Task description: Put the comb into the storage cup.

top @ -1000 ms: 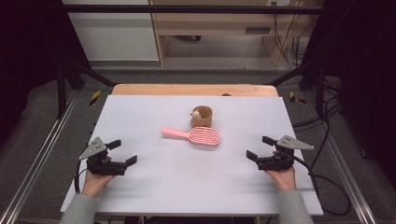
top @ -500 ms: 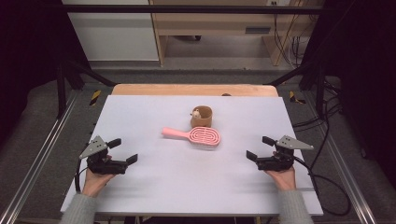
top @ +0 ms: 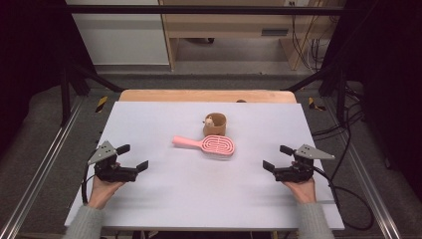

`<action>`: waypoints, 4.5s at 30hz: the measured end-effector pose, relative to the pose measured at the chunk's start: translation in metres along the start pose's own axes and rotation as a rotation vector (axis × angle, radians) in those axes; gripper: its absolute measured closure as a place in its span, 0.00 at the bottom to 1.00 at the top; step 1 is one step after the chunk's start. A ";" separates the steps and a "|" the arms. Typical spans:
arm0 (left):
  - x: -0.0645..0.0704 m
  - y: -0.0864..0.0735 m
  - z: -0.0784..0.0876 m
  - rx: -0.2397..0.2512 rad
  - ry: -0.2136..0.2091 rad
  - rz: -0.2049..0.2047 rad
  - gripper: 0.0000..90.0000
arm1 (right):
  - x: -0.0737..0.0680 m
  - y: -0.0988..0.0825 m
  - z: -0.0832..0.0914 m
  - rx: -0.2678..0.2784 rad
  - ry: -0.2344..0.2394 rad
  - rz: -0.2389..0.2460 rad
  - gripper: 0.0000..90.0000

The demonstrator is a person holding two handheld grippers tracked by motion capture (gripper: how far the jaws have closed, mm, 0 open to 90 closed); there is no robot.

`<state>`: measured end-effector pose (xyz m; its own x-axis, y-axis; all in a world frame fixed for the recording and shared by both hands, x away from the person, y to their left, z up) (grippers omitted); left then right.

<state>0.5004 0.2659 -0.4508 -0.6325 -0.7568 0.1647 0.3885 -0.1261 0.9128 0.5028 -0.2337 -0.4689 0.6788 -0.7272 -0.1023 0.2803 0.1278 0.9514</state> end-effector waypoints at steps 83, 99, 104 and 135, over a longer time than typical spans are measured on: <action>0.017 0.052 -0.109 -0.139 0.063 -0.042 0.08 | -0.001 -0.002 -0.002 -0.016 0.004 0.007 0.00; 0.013 0.050 -0.128 -0.175 0.107 -0.047 0.36 | -0.001 -0.003 -0.004 -0.020 0.004 0.007 0.00; 0.014 0.048 -0.133 -0.186 0.113 -0.052 0.47 | -0.001 -0.003 -0.004 -0.020 0.004 0.007 0.00; 0.014 0.036 -0.167 -0.288 0.126 -0.075 0.97 | -0.001 -0.003 -0.004 -0.020 0.004 0.009 0.00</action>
<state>0.6180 0.1436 -0.4781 -0.5854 -0.8099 0.0370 0.5289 -0.3469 0.7745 0.5036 -0.2307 -0.4728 0.6841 -0.7231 -0.0954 0.2882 0.1478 0.9461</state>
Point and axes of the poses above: each handheld gripper's, and its own axes: z roughly backward along the jaws, y roughly out of its top, x roughly to its right, the point moved 5 cm from there along -z, roughly forward along the jaws, and after that the axes turned 5 degrees about z, right-handed, at the moved point
